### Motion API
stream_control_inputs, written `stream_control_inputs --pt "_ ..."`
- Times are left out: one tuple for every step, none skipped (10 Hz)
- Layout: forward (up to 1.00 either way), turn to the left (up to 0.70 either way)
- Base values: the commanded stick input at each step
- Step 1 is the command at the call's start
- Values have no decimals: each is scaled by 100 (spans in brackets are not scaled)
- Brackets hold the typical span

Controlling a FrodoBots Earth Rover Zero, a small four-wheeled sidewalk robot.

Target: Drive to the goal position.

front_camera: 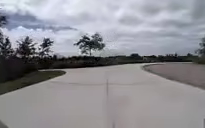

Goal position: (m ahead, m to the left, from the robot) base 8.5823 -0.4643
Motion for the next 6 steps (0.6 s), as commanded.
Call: stream_control_inputs --pt "85 0" --pt "85 0" --pt "85 0" --pt "85 0" --pt "85 0" --pt "85 0"
